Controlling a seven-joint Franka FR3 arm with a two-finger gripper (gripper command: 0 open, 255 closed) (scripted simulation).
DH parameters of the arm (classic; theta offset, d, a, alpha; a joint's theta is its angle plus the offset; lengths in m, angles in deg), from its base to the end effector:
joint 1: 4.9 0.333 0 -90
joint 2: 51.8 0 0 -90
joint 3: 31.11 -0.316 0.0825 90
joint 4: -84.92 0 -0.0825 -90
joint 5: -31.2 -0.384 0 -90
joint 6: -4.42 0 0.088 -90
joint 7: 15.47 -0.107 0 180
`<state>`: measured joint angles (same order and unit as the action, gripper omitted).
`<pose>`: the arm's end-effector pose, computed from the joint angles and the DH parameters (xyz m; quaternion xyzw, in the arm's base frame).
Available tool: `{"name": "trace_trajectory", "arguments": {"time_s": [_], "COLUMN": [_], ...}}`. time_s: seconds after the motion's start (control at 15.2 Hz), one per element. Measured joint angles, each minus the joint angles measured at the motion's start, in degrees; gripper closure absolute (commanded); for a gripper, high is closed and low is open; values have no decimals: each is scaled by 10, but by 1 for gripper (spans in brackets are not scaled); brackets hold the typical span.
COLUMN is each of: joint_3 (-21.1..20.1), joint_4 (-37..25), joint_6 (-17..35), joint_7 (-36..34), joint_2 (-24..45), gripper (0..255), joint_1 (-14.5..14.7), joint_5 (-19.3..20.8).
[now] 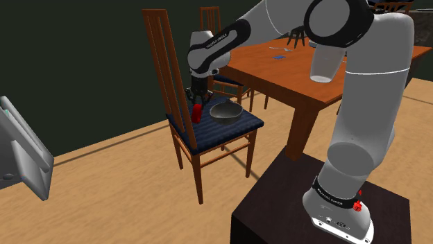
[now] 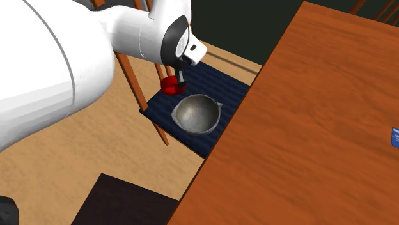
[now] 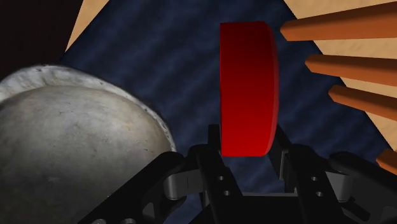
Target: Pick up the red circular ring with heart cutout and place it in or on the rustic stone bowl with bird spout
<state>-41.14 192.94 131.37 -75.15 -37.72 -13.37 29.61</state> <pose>0.6225 0.0123 0.3883 -0.8672 0.4949 -0.0213 0.0504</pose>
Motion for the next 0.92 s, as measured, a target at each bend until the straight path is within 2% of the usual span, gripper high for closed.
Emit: {"name": "trace_trajectory", "arguments": {"time_s": [0.92], "joint_3": [-1], "joint_4": [-63], "joint_6": [-96], "joint_7": [-1], "joint_2": [-33], "gripper": [255], "joint_1": [-2], "joint_5": [-4]}}
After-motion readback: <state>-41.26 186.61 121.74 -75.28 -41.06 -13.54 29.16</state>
